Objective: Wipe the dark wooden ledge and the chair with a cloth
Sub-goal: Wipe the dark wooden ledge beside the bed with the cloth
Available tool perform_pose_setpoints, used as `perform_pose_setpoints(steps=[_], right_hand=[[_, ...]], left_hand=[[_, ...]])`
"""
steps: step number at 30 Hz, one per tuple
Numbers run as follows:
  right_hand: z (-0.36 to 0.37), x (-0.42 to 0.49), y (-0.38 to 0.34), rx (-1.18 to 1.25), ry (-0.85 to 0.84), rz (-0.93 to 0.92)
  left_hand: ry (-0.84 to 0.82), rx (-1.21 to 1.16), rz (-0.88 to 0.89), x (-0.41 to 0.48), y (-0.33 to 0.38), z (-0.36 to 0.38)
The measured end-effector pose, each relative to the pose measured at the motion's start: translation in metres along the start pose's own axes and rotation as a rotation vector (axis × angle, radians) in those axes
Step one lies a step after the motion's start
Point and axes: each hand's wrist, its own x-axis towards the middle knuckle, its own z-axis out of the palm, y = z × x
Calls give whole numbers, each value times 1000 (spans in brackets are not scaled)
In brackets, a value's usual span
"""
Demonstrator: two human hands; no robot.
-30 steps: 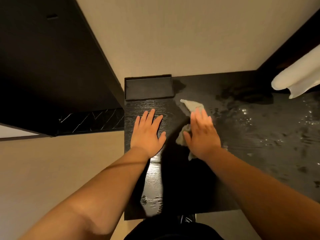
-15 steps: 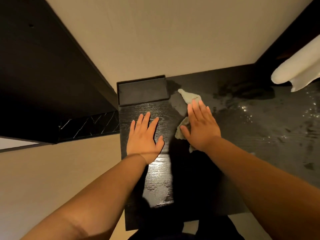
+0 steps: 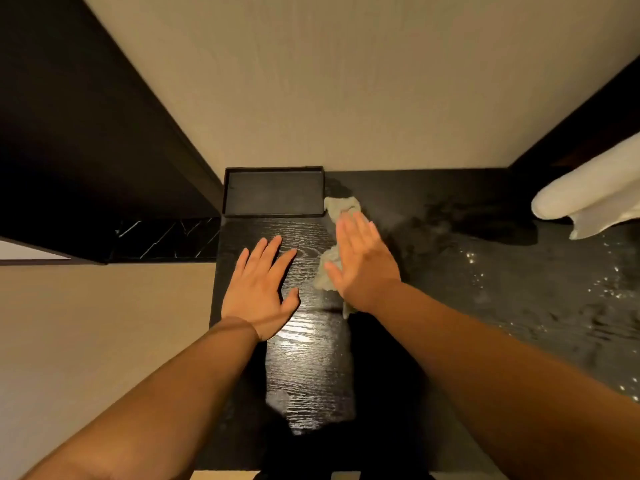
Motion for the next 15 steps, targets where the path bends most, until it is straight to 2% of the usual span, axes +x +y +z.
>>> perform_pose_setpoints(steps=[3,5,9,12,15], right_hand=[[6,-30,2,-32,42,-250],[7,-30,12,-57,41,-340],[0,8,33,10,-2,-331],[-2,21,38,8,-39,-273],[-2,5,46,18,-13,-333]], left_hand=[[-4,17,-31,1,3,-1],[21,-13,-113,6,13,0],[91,-56,-355,29,51,4],[86,-28,-381,34,57,7],[17,-19,-367,37,54,6]])
